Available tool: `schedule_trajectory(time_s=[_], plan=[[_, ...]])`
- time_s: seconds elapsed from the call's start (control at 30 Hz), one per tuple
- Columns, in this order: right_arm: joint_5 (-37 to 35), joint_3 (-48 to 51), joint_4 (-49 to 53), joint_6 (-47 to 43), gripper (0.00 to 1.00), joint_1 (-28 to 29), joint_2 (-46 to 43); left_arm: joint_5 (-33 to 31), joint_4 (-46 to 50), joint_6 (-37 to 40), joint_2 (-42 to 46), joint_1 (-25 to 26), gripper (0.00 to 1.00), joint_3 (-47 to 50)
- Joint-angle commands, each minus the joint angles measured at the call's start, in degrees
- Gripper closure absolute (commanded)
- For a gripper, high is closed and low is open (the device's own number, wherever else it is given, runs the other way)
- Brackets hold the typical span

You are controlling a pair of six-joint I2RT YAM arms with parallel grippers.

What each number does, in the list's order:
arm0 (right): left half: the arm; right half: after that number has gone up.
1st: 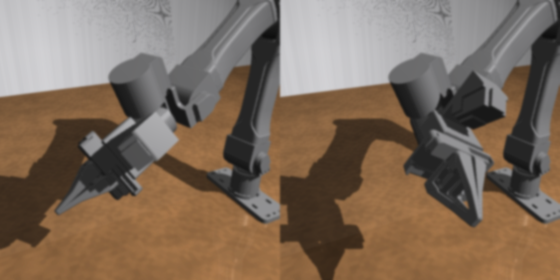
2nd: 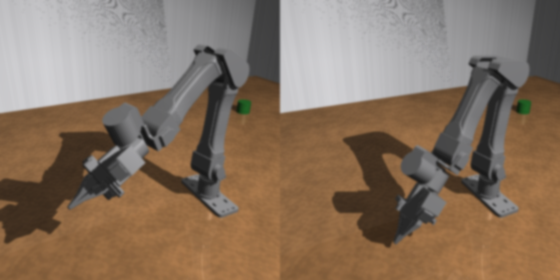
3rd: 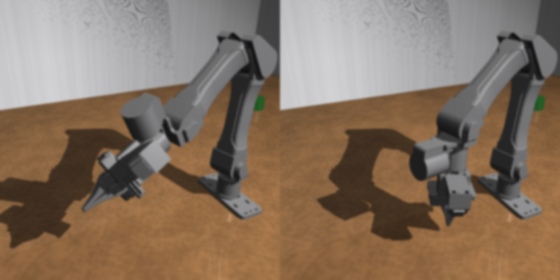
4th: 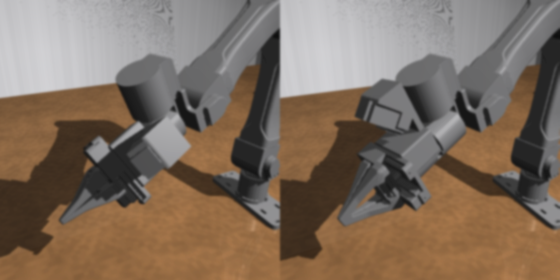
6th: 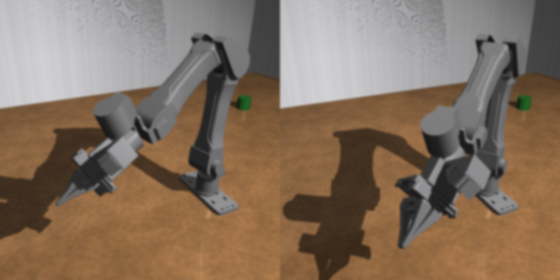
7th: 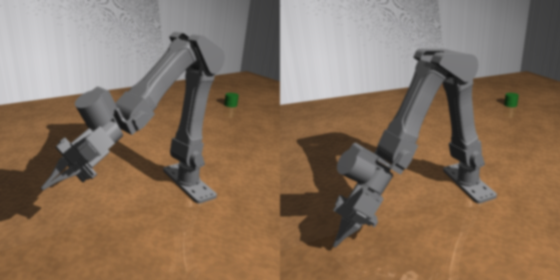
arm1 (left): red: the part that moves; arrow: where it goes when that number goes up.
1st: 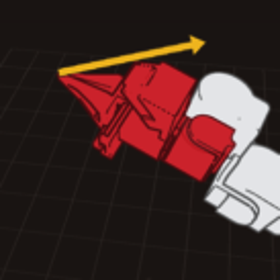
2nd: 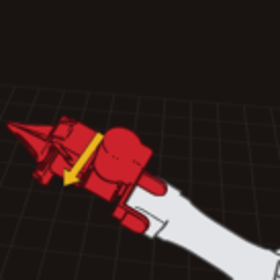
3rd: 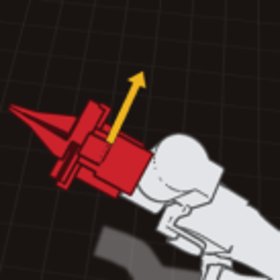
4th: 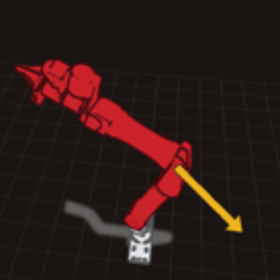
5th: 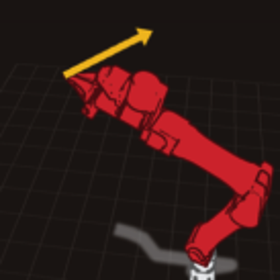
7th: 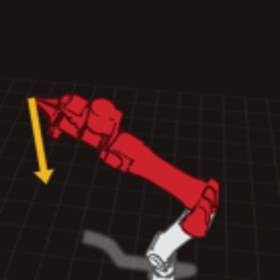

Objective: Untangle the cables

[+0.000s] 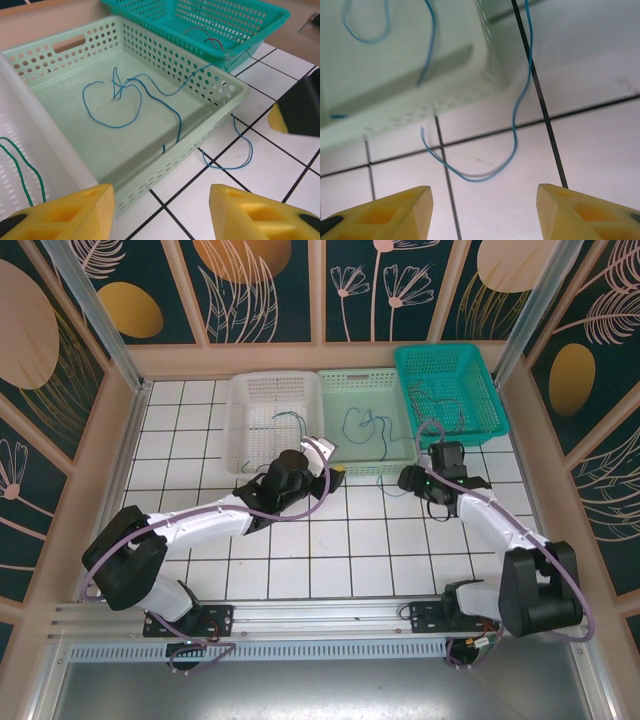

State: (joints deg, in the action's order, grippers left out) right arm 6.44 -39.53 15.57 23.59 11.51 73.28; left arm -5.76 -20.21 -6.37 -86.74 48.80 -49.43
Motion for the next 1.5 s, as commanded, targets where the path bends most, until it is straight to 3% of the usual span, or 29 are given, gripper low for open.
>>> schedule_trajectory(time_s=[0.0, 0.73, 0.8, 0.93, 1.03, 1.13, 1.47], plan=[[0.9, 0.9, -1.2, 3.3, 0.43, 1.4, 4.7, 1.1, -2.1, -1.3, 0.2, 0.0, 0.46, 0.0], [-4.9, -10.3, 4.3, 4.4, 0.52, 1.5, 22.8, -2.8, -4.4, 1.1, 4.1, -0.1, 0.44, 6.4], [-5.1, -11.3, 4.8, 4.2, 0.58, 1.5, 24.9, -2.9, -4.4, 1.6, 4.2, -0.1, 0.43, 6.6], [-7.0, -11.3, 6.1, 4.3, 0.85, 1.5, 25.9, -3.7, -3.7, 2.8, 4.9, -0.1, 0.43, 7.0], [-8.5, -10.8, 6.9, 4.3, 0.89, 1.2, 24.7, -4.1, -4.1, 3.8, 5.7, 0.0, 0.42, 7.6], [-8.5, -11.0, 7.6, 3.6, 1.00, 1.2, 24.0, -4.2, -4.2, 4.6, 5.8, -0.1, 0.42, 7.5], [-15.0, -12.3, 14.0, 2.9, 1.00, 3.4, 13.5, -4.8, -3.7, 5.2, 5.5, -0.1, 0.42, 7.1]])
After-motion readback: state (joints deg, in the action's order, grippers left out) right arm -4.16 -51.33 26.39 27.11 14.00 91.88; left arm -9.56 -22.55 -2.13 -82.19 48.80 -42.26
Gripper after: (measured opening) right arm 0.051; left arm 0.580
